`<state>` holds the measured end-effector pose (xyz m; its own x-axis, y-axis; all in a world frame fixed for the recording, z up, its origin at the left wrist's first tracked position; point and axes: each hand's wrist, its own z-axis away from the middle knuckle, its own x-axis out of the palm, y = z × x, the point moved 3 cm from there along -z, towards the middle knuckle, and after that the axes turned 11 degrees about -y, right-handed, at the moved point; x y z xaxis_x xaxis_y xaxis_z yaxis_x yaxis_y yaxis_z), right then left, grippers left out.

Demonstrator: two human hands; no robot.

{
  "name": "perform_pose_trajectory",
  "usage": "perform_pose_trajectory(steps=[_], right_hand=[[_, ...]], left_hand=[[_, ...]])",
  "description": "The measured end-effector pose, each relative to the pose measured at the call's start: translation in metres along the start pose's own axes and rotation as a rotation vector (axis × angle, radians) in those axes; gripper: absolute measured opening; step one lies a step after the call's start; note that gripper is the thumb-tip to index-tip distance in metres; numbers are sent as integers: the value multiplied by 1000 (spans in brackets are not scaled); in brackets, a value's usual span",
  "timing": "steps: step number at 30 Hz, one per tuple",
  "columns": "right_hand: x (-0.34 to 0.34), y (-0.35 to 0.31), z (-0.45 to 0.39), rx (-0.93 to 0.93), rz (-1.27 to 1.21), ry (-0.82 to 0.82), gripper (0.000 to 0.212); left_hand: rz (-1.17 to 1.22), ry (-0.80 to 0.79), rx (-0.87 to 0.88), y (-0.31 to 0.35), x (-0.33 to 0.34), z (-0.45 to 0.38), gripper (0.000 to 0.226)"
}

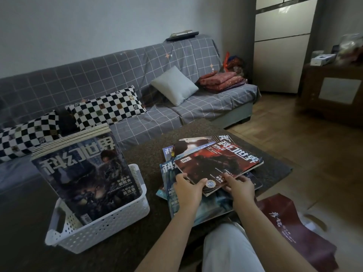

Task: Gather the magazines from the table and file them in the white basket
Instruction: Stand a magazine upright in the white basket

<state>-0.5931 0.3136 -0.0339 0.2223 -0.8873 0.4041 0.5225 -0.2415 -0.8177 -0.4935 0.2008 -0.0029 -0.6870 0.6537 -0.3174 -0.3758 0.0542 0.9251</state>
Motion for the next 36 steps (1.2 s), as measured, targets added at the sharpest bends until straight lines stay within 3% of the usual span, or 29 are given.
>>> perform_pose_trajectory(steps=[6, 12, 16, 20, 31, 36], right_hand=[[-2, -15, 15, -158, 180, -23, 27], [-4, -33, 34, -196, 259, -225, 25], [10, -42, 45, -214, 206, -402, 25], [28, -50, 54, -219, 241, -508, 24], [117, -35, 77, -297, 394, -758, 28], [168, -23, 87, -353, 486, -816, 28]], left_hand=[[-315, 50, 161, 5, -8, -3, 51], [-535, 8, 204, 23, -28, -15, 63], [-404, -4, 251, 30, -56, -15, 74], [-288, 94, 274, 36, -92, -5, 75], [7, 371, 363, 32, -211, 41, 20], [73, 449, 384, 24, -261, 55, 15]])
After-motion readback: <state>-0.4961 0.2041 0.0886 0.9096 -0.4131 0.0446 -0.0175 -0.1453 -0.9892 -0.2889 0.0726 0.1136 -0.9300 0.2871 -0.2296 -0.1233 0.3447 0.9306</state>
